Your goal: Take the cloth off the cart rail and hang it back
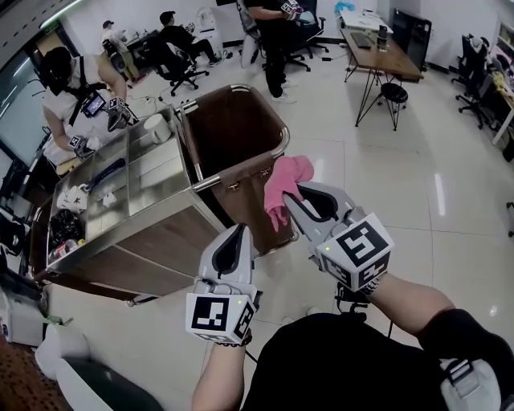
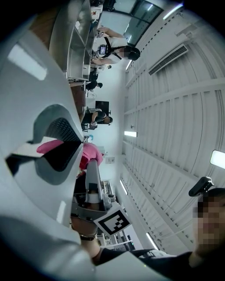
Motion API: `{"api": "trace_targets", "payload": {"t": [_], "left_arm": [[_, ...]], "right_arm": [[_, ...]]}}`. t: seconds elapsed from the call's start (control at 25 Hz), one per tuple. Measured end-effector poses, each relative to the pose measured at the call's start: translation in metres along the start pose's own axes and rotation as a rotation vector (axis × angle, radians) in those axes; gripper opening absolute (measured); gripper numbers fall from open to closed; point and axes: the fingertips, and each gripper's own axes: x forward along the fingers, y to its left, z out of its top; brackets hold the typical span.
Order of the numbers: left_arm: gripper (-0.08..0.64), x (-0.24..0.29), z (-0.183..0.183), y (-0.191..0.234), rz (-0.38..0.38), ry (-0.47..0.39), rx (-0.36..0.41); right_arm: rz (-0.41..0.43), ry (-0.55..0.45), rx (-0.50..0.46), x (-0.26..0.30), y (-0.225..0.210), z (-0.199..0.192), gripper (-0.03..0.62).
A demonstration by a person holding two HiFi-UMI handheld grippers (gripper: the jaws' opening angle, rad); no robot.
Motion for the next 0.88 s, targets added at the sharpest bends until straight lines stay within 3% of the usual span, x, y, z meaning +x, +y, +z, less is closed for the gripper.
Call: {"api": "trace_targets", "payload": {"t": [0.64,0.88], "left_arm": [[0.002,0.003,0.012,-0.01,0.005,0.001,0.037],[0.003,0.003,0.015,-0.013,0.006,-0.002,0.016]], "right_arm": [[0.009,-0.017,-0.001,-0.013,0.004,0.008,0.06],[0.005,-0.024,0.0,-0.02,0.002,0.012,0.061]]}}
